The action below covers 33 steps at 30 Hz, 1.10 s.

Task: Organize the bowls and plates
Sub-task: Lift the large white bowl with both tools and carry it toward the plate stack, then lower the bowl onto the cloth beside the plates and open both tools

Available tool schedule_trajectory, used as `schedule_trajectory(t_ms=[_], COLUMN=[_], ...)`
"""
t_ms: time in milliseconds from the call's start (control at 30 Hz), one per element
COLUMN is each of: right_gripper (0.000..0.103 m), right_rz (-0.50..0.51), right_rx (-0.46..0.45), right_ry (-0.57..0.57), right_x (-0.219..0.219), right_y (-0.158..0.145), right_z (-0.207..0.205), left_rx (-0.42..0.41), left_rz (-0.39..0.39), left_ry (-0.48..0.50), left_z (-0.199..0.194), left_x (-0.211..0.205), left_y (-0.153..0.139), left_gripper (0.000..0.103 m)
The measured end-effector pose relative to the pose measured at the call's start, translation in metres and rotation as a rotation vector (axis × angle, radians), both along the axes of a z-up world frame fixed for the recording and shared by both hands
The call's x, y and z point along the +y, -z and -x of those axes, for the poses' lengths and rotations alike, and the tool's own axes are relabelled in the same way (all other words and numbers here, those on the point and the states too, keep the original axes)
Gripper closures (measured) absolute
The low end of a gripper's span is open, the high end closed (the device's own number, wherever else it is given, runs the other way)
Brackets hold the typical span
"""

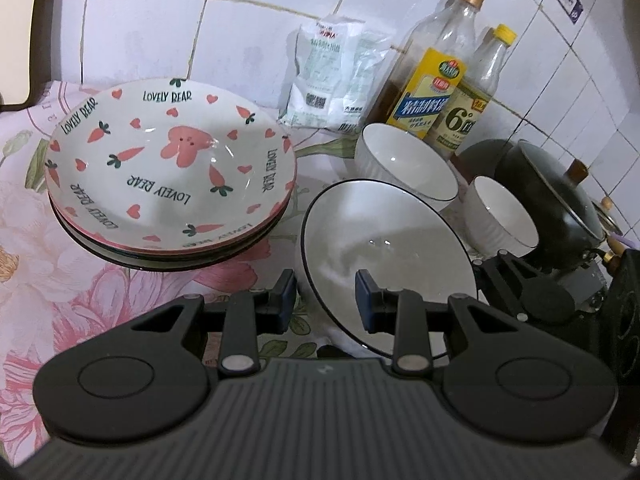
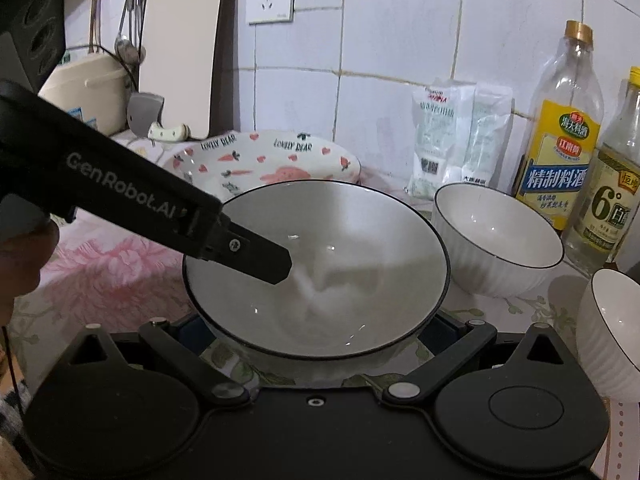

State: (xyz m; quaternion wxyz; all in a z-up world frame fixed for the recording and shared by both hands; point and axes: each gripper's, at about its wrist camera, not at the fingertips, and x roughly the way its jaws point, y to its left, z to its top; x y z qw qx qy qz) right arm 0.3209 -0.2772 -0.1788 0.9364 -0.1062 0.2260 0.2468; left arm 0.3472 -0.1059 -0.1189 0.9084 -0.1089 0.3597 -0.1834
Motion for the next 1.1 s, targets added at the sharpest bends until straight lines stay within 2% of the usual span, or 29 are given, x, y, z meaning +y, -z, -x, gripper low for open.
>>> schedule_trajectory(t_ms=[267,400,567,767,833,1100], right_gripper=[0.001,0.001,0.001,0.001,0.001,0.001], right_rz=[0.023,0.011,0.033,-0.022,-0.031,-0.083], right_rx=[0.039,0.055,0.021,-0.013,-0.03,-0.052], right_ry=[-0.007,0.009,0.044,0.058,0.055,0.061], right_x=[-0.001,-0.005,-0.011,-0.034,-0.043,-0.07], right_y=[0.01,0.011,0.012,-0.01,-0.022,-0.059], right_z=[-0.007,-0.005,0.016,0.051,0.064,0.103], left_rx=[0.007,-0.002,-0.019,-0.03,-0.033,-0.041], left_rz=[-0.041,-0.064,-0.092,-0.159,-0.179,-0.171], left_ry=[-0.009,-0.015,-0.01,0.016,0.022,0.064], left_z=[-0.003,0.001,0.015,0.04,0.05,0.089], left_x=[-0.005,-0.007,-0.006,-0.013,-0.016,-0.021], left_y=[0.01,0.005,-0.009,-0.027,-0.033,-0.054], left_gripper=[0.073,0.073,0.072,0.059,0.052,0.042])
